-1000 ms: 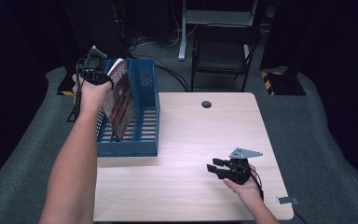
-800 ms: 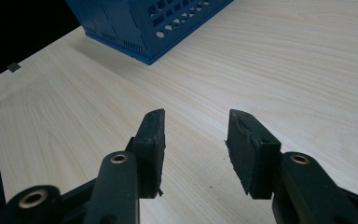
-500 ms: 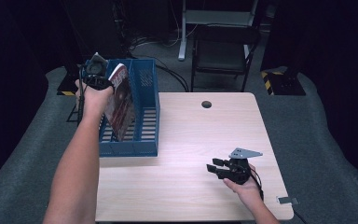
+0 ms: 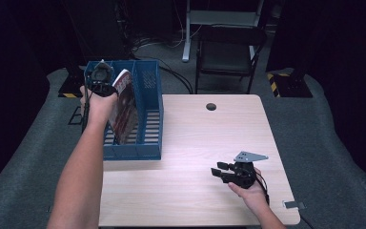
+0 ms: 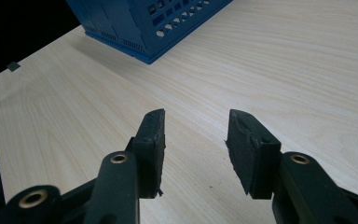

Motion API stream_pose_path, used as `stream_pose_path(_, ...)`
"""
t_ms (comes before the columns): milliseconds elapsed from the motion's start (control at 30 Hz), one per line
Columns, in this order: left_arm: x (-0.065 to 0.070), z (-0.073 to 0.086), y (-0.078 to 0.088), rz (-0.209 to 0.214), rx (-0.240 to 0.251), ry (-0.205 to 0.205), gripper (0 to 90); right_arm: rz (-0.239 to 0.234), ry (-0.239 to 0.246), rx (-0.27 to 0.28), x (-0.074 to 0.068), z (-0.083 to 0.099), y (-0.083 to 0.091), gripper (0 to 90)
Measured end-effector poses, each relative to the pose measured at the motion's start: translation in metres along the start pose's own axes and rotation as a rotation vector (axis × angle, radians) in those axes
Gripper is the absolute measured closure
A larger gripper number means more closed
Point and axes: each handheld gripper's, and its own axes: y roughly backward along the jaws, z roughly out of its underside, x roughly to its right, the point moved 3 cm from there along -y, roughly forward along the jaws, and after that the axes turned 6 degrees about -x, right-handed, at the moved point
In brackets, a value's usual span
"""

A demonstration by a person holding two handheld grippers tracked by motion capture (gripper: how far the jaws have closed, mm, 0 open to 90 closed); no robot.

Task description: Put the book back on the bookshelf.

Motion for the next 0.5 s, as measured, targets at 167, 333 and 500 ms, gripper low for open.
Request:
stream_pose_path(167, -0.0011, 0.0014, -0.0003, 0.001, 0.009, -0.004, 84.1, 0.000, -0.004, -0.003, -0.0006, 0.0001, -0.0008, 56.8)
stream_pose_path(333, -0.0010, 0.0033, 0.0007, 0.012, 0.010, -0.012, 83.7, -0.004, 0.000, -0.003, -0.0017, 0.0000, -0.0014, 56.8)
stream_pose_path(500, -0.0024, 0.0054, 0.0059, 0.029, 0.028, 0.000, 79.5, -0.003, -0.004, -0.005, -0.0017, 0.0001, -0.0008, 56.8)
